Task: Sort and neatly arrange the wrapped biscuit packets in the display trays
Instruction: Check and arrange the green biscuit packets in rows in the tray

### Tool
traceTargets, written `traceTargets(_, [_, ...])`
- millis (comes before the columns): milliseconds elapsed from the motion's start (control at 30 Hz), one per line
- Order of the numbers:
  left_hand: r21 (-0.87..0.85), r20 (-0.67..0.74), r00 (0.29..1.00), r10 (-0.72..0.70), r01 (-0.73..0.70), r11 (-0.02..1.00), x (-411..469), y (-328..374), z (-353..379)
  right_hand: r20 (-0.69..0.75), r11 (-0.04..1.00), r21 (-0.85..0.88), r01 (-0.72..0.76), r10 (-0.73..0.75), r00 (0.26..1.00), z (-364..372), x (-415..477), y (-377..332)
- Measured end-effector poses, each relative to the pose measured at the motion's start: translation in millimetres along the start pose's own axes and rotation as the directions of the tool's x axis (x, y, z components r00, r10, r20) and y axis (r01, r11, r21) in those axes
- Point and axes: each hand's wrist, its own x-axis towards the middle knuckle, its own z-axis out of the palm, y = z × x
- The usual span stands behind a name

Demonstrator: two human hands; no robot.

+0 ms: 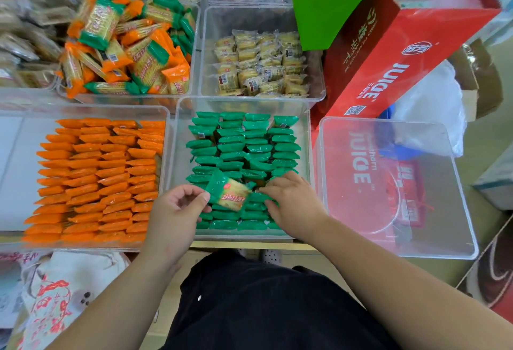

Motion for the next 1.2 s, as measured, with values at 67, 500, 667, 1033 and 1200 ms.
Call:
traceTargets(67, [-0.068,0.007,0.999,-0.04,0.041,0.997,-6.0,4.3,4.5,-0.01,0.972,0.205,-0.113,0.118,0.993,-16.7,-12.9,-2.4])
traceTargets(500, [-0.429,0.194,0.978,-0.081,0.159,0.889,-71.5,32.9,40.8,0.196,0.086,0.964,-0.25,0.401,0.895,-79.3,-88.5,9.2])
traceTargets(667, [-0.347,0.232,0.971,-0.058,0.139,0.928,-86.2,34.7,50.3,0.027,0.186,0.977,-0.099,0.356,0.934,-95.5,-105.5,11.1])
traceTargets(1033, [-0.221,0.21,0.978,0.002,0.046,0.974,-91.1,37.4,73.5,-0.157,0.175,0.976,0.133,0.131,0.979,-109.8,-120.3,15.2])
traceTargets(1200, [-0.207,0.146,0.989,0.004,0.027,0.978,-88.2,46.4,88.5,-0.131,0.295,0.953,0.072,0.186,0.974,-110.2,-127.7,27.8])
